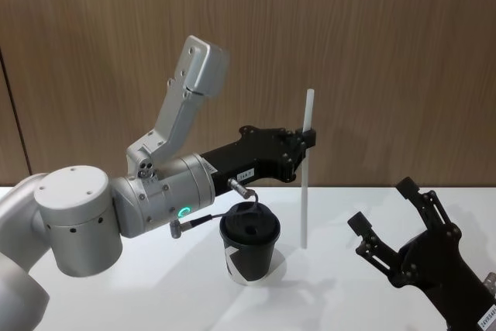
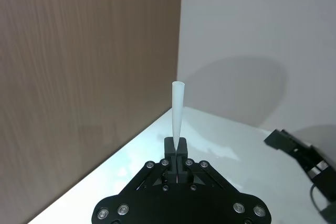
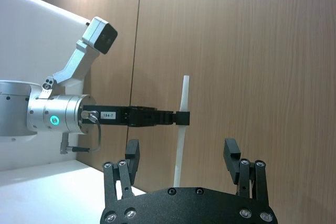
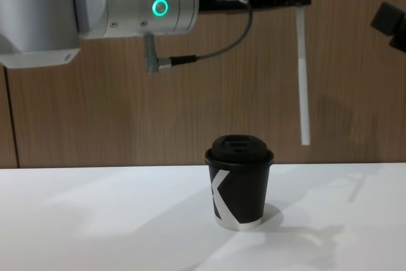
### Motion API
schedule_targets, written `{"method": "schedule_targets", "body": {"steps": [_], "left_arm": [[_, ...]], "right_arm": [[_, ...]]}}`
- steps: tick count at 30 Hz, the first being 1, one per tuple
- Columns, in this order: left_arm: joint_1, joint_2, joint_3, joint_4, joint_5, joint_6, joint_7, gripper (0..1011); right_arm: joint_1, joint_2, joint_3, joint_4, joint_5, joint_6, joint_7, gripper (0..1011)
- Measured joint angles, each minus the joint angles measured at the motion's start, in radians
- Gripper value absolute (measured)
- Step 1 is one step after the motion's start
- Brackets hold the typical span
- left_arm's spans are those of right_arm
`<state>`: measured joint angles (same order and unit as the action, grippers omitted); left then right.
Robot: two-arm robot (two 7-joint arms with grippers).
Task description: Pick up the straw with one hand, pass it to the other hand, and insert it into the cup.
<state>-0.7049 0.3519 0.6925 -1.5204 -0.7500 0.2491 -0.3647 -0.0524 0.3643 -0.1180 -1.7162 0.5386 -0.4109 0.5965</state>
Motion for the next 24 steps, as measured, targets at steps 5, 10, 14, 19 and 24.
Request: {"method": "schedule_targets", "body": {"steps": [5,10,14,19,24], "left_arm": [[-0.007,0.009,0.008,-0.004,0.033,0.012,0.018,7],[-0.01,0.015,0.015,-0.006,0.063,0.013,0.031,6],[-0.014,0.018,0.021,-0.004,0.086,0.008,0.036,7],[-0.022,0.019,0.027,0.005,0.111,-0.005,0.037,6],[-0.033,0.018,0.032,0.018,0.135,-0.022,0.029,6]], "right_arm": [[0.0,0.0,0.0,0.0,0.0,0.0,0.0,1001],[0.0,0.0,0.0,0.0,0.0,0.0,0.0,1001],[0.0,0.0,0.0,0.0,0.0,0.0,0.0,1001],[0.0,0.0,0.0,0.0,0.0,0.0,0.0,1001],[0.0,0.0,0.0,0.0,0.0,0.0,0.0,1001]]}}
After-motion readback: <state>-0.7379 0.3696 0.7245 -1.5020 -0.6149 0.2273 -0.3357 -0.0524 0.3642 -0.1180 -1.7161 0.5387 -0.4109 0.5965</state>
